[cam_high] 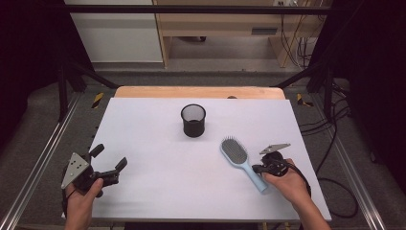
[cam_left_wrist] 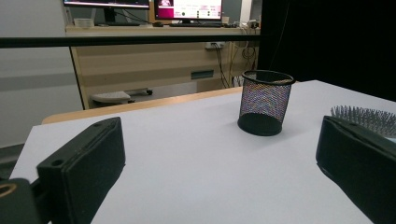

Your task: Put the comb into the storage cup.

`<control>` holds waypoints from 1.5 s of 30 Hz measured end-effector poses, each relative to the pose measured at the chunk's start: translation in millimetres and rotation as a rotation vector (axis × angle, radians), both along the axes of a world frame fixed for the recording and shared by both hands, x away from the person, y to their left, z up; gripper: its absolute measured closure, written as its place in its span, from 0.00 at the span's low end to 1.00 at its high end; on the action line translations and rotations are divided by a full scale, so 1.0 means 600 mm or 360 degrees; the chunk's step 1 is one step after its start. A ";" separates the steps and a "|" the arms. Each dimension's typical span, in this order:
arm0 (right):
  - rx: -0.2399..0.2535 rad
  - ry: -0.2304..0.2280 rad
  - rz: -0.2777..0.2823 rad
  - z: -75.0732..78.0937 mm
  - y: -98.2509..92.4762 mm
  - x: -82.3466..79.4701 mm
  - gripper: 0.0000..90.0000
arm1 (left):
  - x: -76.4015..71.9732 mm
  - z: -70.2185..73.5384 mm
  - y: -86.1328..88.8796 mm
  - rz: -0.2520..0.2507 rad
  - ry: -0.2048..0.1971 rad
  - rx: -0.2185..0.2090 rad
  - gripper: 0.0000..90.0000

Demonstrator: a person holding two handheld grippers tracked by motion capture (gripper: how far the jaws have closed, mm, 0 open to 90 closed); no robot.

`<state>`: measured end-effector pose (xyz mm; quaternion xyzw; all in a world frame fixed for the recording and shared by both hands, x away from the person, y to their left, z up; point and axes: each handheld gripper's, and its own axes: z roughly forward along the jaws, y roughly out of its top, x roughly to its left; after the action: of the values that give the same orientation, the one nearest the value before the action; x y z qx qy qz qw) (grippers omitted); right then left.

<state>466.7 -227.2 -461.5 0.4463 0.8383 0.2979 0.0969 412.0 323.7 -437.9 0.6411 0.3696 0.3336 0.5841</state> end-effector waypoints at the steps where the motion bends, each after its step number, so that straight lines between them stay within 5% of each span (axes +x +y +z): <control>1: 0.0000 0.0000 0.0000 0.000 0.000 0.000 1.00 | 0.000 0.000 0.000 0.0000 0.0000 0.0000 0.02; 12: 0.0021 -0.0004 -0.0010 0.002 -0.001 -0.005 1.00 | -0.001 0.000 -0.001 -0.0008 0.0001 0.0008 0.02; 21: 0.0074 -0.0088 -0.0066 0.020 -0.006 -0.013 0.96 | -0.001 0.000 -0.004 -0.0015 0.0000 0.0016 0.02; 26: 0.0073 -0.0111 -0.0082 0.031 0.001 -0.021 0.86 | -0.001 0.000 -0.003 -0.0014 0.0001 0.0016 0.02; 36: 0.0008 -0.0120 -0.0117 0.033 0.034 -0.020 0.37 | -0.002 0.000 -0.004 -0.0014 0.0004 0.0020 0.02; 42: -0.0031 -0.0101 -0.0137 0.024 0.049 -0.015 0.18 | -0.001 0.000 -0.003 -0.0017 0.0006 0.0018 0.02; 45: -0.0032 -0.0078 -0.0136 0.020 0.053 -0.012 0.16 | -0.002 0.000 -0.004 -0.0019 0.0008 0.0024 0.02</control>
<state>459.3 -195.4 -449.3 0.4732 0.8188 0.2958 0.1346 411.0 321.4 -438.1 0.6484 0.3648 0.3312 0.5803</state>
